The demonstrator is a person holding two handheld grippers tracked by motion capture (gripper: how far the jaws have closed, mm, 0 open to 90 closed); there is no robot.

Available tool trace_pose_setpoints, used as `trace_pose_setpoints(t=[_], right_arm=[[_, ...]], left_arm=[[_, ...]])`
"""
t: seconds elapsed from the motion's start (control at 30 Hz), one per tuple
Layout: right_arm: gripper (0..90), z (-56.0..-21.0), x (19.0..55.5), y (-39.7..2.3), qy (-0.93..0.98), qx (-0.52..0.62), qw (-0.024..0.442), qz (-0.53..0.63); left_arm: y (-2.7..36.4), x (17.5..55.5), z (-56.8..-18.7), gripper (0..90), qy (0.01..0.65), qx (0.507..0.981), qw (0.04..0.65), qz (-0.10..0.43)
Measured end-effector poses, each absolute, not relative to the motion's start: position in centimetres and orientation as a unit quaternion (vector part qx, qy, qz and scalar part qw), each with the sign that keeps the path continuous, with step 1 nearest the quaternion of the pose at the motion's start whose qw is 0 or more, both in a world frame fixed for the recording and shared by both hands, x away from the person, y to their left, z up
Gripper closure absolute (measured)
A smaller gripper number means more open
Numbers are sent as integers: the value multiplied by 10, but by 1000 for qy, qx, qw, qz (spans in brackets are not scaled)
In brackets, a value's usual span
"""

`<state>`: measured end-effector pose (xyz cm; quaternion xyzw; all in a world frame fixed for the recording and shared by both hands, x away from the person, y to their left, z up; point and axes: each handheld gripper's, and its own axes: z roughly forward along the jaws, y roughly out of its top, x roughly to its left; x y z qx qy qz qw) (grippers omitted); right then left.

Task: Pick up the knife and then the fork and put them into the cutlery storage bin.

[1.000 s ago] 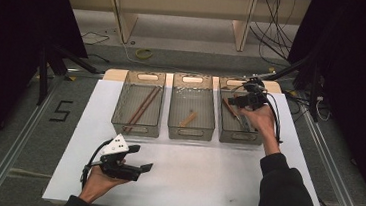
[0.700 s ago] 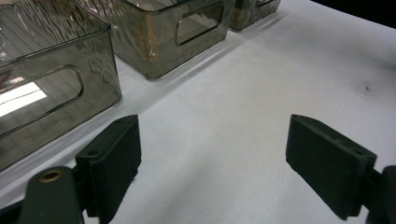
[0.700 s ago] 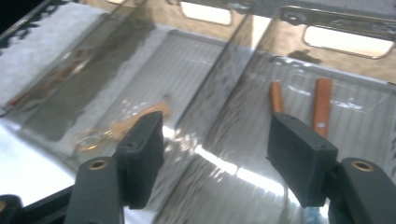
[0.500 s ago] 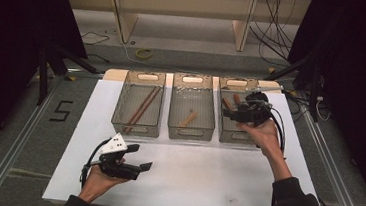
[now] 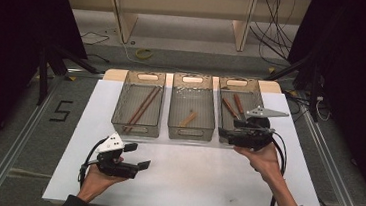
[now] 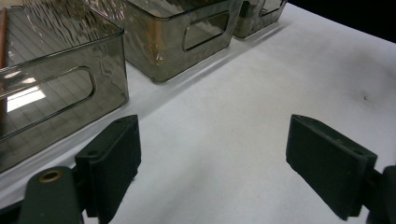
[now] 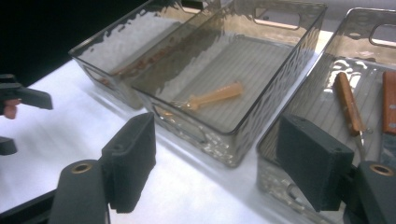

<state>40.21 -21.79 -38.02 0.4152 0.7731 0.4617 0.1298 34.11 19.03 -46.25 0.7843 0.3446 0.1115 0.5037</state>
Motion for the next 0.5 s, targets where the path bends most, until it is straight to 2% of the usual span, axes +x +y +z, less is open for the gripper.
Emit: trace_pose_setpoints(t=[0.5], right_arm=[[270,-407,352,-226,757,396,111,507]], left_arm=[[192,341,-461,175,341,777,520,98]])
